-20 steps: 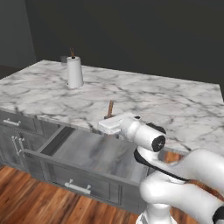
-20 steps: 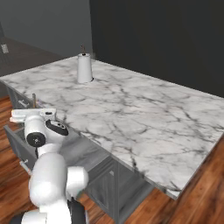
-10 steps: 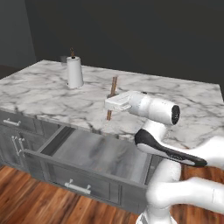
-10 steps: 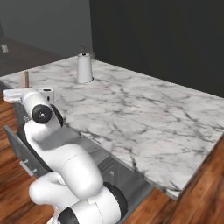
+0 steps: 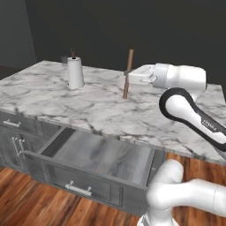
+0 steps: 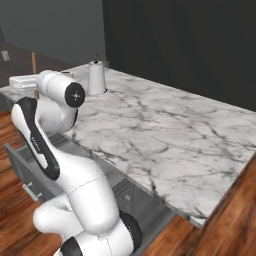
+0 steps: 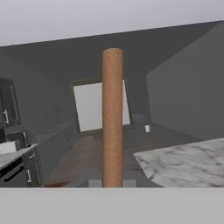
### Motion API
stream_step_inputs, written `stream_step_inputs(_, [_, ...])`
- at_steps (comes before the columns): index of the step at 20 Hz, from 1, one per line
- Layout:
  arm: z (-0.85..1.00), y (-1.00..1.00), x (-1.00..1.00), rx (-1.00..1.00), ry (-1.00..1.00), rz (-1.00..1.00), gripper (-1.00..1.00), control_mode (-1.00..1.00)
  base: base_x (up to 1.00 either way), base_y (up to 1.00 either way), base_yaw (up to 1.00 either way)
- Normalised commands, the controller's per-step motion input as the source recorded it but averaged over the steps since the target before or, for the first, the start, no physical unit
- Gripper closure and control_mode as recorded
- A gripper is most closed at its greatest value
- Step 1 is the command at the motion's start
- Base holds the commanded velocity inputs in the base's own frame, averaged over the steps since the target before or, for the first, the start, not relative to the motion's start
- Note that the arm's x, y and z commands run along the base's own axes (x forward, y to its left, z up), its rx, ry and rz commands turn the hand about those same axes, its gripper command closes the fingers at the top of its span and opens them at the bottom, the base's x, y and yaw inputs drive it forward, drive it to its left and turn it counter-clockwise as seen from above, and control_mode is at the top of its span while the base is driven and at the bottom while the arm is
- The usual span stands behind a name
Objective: Take a straw from the drawer in front and place it inside the glass cup on the dining counter.
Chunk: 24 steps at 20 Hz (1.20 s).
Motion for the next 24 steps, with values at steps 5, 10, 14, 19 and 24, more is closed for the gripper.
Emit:
stream_step_inputs(5, [0.18, -0.39, -0.44, -0.01, -0.04, 0.02, 1.00, -1.00, 0.00, 0.00, 0.00])
stream_step_inputs(10, [0.02, -0.31, -0.39, 0.00, -0.01, 0.00, 1.00, -1.00, 0.00, 0.00, 0.00])
stream_step_inputs(14, [0.00, -0.11, -0.17, 0.00, 0.00, 0.00, 1.00, -1.00, 0.00, 0.00, 0.00])
stream_step_inputs(19, [0.00, 0.00, -0.01, 0.00, 0.01, 0.00, 1.00, -1.00, 0.00, 0.00, 0.00])
stream_step_inputs(24, [0.00, 0.00, 0.00, 0.00, 0.00, 0.00, 1.00, 1.00, -0.51, -0.24, 0.00])
